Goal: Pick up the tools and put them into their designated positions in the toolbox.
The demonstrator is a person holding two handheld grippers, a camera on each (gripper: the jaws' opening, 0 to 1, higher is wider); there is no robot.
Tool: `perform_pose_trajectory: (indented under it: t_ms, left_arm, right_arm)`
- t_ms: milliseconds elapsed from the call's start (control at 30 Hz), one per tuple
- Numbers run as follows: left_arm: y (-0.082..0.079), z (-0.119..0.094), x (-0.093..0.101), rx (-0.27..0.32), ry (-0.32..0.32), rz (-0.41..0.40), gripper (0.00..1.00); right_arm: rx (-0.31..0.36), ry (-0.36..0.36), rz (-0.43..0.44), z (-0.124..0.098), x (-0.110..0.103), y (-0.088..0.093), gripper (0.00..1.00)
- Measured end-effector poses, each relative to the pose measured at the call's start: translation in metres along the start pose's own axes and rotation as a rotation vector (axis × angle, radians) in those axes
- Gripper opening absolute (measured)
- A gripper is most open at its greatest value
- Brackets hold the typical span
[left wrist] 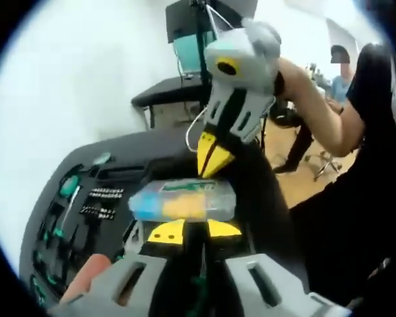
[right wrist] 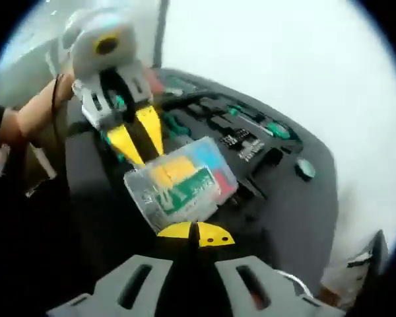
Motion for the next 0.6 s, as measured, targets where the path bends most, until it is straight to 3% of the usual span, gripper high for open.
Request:
perform_pose_trajectory:
  t_ms: [33,100,133,167,200,300,433,467,600]
  left_arm:
    - [-0.001,-0.005,0.000,-0.012,-0.011,0.011,0.10]
    - [-0.007,-0.016,0.000,-0.001,-0.020,0.025,0.09]
    - [-0.013,-0.018,0.000,0.027,-0.020,0.014,0.09]
    - [-0.015,-0.015,0.000,0.039,-0.013,0.000,0.09]
    - [-0.014,-0.009,0.000,0.022,0.000,-0.010,0.09]
    - [-0.006,0.007,-0.003,-0.065,-0.018,0.021,0.06]
    - [-0.009,0.031,0.005,-0.059,0.033,-0.020,0.04]
    - [-0.004,0.033,0.003,-0.124,0.015,-0.004,0.03]
    - [-0.004,0.033,0.003,-0.141,0.012,-0.024,0.03]
  right_arm:
    - [0.001,0.010,0.013,-0.004,0.002,0.002,0.00]
    - [0.029,0.114,-0.003,-0.009,0.017,0.007,0.01]
    - [0.049,0.156,0.023,-0.009,0.024,0.008,0.02]
    - [0.090,0.211,0.116,-0.006,0.034,0.011,0.05]
    - [0.105,0.254,0.180,-0.003,0.040,0.014,0.06]
    - [0.157,0.360,0.194,0.002,0.049,0.021,0.07]
    - [0.177,0.350,0.234,0.003,0.047,0.019,0.08]
    - [0.191,0.348,0.231,0.002,0.046,0.016,0.09]
    - [0.343,0.323,0.298,-0.005,0.037,-0.007,0.15]
Point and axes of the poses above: the point that each gripper's makers call its tool centre point, and the gripper's own axes: z roughly forward along the fingers, x roughly to its right, y roughly out of its underside, the point moved 5 cm from there along -z, roughly backward along the fingers, and after that the axes turned 14 degrees about y, right-handed, at the moved point
